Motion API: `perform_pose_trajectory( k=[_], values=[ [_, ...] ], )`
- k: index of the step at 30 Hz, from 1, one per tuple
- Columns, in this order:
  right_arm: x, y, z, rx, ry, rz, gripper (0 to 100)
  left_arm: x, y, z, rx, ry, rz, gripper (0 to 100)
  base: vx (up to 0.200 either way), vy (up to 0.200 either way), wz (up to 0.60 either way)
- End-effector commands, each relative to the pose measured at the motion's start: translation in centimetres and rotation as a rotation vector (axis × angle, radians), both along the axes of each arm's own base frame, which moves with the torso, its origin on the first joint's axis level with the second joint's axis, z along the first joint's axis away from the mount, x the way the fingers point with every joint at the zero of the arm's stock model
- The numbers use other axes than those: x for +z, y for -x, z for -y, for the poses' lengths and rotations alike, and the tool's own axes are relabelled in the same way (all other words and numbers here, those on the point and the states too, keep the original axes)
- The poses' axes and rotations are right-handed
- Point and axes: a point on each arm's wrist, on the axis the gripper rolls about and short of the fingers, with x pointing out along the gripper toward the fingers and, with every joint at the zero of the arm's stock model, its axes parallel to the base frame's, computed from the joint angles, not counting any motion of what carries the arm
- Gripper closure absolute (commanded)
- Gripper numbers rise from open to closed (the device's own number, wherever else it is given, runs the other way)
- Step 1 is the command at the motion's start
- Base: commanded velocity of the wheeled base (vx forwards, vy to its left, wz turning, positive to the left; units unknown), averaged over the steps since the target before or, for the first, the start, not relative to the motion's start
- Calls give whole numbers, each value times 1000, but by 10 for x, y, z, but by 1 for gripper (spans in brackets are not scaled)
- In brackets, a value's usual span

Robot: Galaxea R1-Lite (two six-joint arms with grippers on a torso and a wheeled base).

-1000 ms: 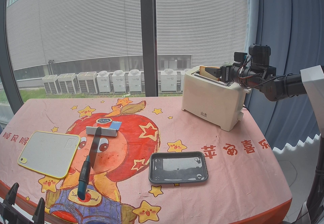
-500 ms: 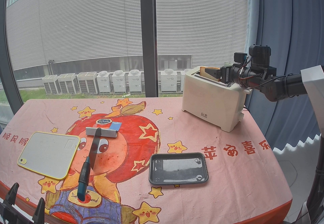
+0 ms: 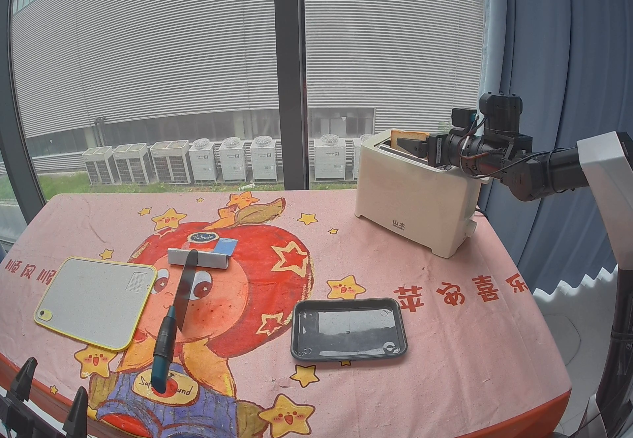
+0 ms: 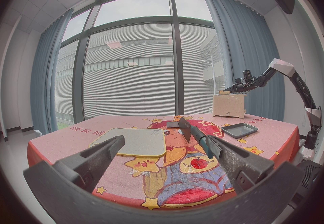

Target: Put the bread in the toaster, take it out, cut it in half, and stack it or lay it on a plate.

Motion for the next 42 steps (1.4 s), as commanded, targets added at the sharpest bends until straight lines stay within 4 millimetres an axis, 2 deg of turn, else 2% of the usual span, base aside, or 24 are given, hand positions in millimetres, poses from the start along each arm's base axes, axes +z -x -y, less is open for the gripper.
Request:
perform_pose_trajectory(
  k=[1,18,32,42],
  values=[
    [-3,-2,0,0,0,-2,100,-4,-1,0,1,0,-8,0,0,0,0],
    [5,2,0,1,-4,10,100,-4,-1,0,1,0,-8,0,0,0,0],
    [42,19,3,1,-31,81,100,-4,-1,0,1,0,-9,0,0,0,0],
    [56,29,6,-1,-42,121,100,-4,-1,0,1,0,-9,0,-180,0,0]
  ],
)
